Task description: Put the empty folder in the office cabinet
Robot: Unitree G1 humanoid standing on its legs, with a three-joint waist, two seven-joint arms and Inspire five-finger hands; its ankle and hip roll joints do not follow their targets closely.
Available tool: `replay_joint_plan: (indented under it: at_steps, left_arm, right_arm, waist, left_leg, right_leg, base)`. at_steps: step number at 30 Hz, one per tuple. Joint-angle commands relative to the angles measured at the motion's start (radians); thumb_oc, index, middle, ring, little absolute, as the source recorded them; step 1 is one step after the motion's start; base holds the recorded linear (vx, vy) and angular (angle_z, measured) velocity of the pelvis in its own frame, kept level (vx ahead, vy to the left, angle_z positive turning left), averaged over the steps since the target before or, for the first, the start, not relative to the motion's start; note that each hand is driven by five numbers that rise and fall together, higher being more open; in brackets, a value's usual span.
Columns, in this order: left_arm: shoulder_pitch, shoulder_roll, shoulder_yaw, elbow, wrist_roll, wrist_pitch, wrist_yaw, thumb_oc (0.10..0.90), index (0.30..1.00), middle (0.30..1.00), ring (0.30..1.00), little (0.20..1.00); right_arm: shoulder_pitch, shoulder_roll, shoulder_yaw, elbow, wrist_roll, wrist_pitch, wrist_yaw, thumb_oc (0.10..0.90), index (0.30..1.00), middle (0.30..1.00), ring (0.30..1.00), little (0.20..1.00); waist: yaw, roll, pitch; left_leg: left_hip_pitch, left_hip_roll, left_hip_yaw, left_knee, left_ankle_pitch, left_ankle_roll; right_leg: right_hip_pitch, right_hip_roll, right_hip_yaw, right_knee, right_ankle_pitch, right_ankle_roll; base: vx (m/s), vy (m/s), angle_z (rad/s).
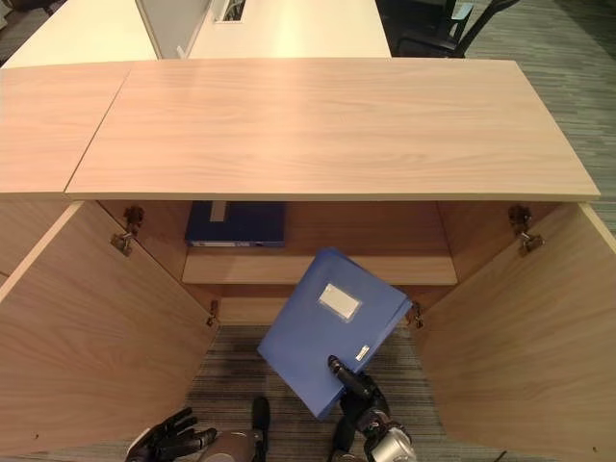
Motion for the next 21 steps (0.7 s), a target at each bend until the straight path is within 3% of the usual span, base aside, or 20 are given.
replay_joint_plan:
  at_steps: [1,3,5,7,8,11,15,17,19,21]
  left_arm:
    - [-0.026,-0.030,-0.045,0.372,0.210,-0.023,0.031,0.800,0.900,0.900,0.900,0.900]
    - [-0.076,-0.082,-0.053,0.619,0.321,-0.014,0.071,0.800,0.900,0.900,0.900,0.900]
    - [-0.080,-0.106,-0.048,0.735,0.396,0.005,0.064,0.800,0.900,0.900,0.900,0.900]
    - [-0.078,-0.108,-0.040,0.758,0.413,0.001,0.058,0.800,0.900,0.900,0.900,0.900]
    - [-0.071,-0.104,-0.018,0.767,0.416,-0.007,0.060,0.800,0.900,0.900,0.900,0.900]
    - [-0.098,-0.075,-0.003,0.746,0.370,-0.016,0.079,0.800,0.900,0.900,0.900,0.900]
    - [-0.203,-0.069,-0.010,0.717,0.276,-0.024,0.113,0.800,0.900,0.900,0.900,0.900]
    - [-0.236,-0.073,-0.007,0.715,0.246,-0.026,0.129,0.800,0.900,0.900,0.900,0.900]
    - [-0.288,-0.088,0.008,0.706,0.205,-0.031,0.174,0.800,0.900,0.900,0.900,0.900]
    - [-0.305,-0.095,0.017,0.708,0.179,-0.030,0.194,0.800,0.900,0.900,0.900,0.900]
  right_arm:
    - [-0.088,-0.012,0.016,-0.142,0.092,-0.030,0.125,0.400,0.300,0.300,0.300,0.300]
    - [-0.106,0.008,0.033,-0.146,0.133,-0.031,0.138,0.400,0.300,0.300,0.300,0.300]
    - [-0.119,0.018,0.056,-0.178,0.168,-0.027,0.153,0.400,0.300,0.300,0.300,0.300]
    - [-0.127,0.013,0.068,-0.199,0.177,-0.026,0.161,0.400,0.300,0.300,0.300,0.300]
    - [-0.148,0.000,0.080,-0.225,0.180,-0.032,0.167,0.400,0.300,0.300,0.300,0.300]
    - [-0.223,-0.021,0.106,-0.214,0.153,-0.060,0.151,0.400,0.300,0.300,0.300,0.300]
    - [-0.309,0.002,0.131,-0.190,0.149,-0.093,0.103,0.400,0.300,0.300,0.300,0.300]
    - [-0.333,0.015,0.137,-0.183,0.162,-0.109,0.094,0.400,0.300,0.300,0.300,0.300]
    - [-0.350,0.022,0.128,-0.186,0.193,-0.160,0.060,0.400,0.300,0.300,0.300,0.300]
    - [-0.364,0.026,0.114,-0.179,0.217,-0.191,0.041,0.400,0.300,0.300,0.300,0.300]
  waist:
    - [-0.012,0.005,-0.057]
    - [-0.017,0.004,-0.060]
    - [-0.020,-0.001,-0.054]
    - [-0.019,-0.003,-0.053]
    - [-0.017,-0.002,-0.039]
    - [-0.006,-0.004,-0.006]
    - [-0.024,-0.026,0.070]
    - [-0.032,-0.033,0.094]
    - [-0.034,-0.067,0.121]
    - [-0.027,-0.073,0.137]
  left_leg:
    - [-0.141,0.036,-0.010,0.051,0.018,-0.024]
    - [-0.147,0.028,0.012,0.058,0.001,-0.006]
    - [-0.148,0.014,0.039,0.065,-0.022,0.013]
    - [-0.148,0.009,0.054,0.067,-0.033,0.021]
    - [-0.142,-0.003,0.077,0.065,-0.048,0.039]
    - [-0.126,0.008,0.105,0.060,-0.082,0.038]
    - [-0.139,0.031,0.128,0.119,-0.106,0.026]
    - [-0.152,0.035,0.119,0.150,-0.120,0.025]
    - [-0.195,0.037,0.092,0.214,-0.140,0.012]
    - [-0.233,0.044,0.082,0.246,-0.143,0.003]
  right_leg:
    - [0.090,0.017,-0.009,0.015,-0.136,0.028]
    - [0.054,-0.019,0.012,0.049,-0.128,0.041]
    - [0.017,-0.059,0.030,0.087,-0.117,0.056]
    - [-0.010,-0.080,0.036,0.111,-0.107,0.064]
    - [-0.062,-0.124,0.036,0.180,-0.080,0.078]
    - [-0.167,-0.182,-0.025,0.324,-0.043,0.082]
    - [-0.247,-0.146,-0.117,0.262,-0.023,0.060]
    - [-0.277,-0.134,-0.121,0.254,-0.014,0.059]
    - [-0.274,-0.127,-0.121,0.207,-0.002,0.061]
    - [-0.284,-0.119,-0.130,0.212,-0.001,0.053]
  base:
    - [0.13,0.356,-0.23]
    - [0.05,0.300,-0.32]
    - [0.01,0.270,-0.44]
    - [0.00,0.201,-0.45]
    - [-0.05,0.215,-0.21]
    - [-0.01,0.140,-0.39]
    - [-0.07,-0.070,-0.33]
    - [-0.01,-0.119,-0.16]
    - [0.01,-0.208,0.11]
    - [-0.05,-0.174,0.28]
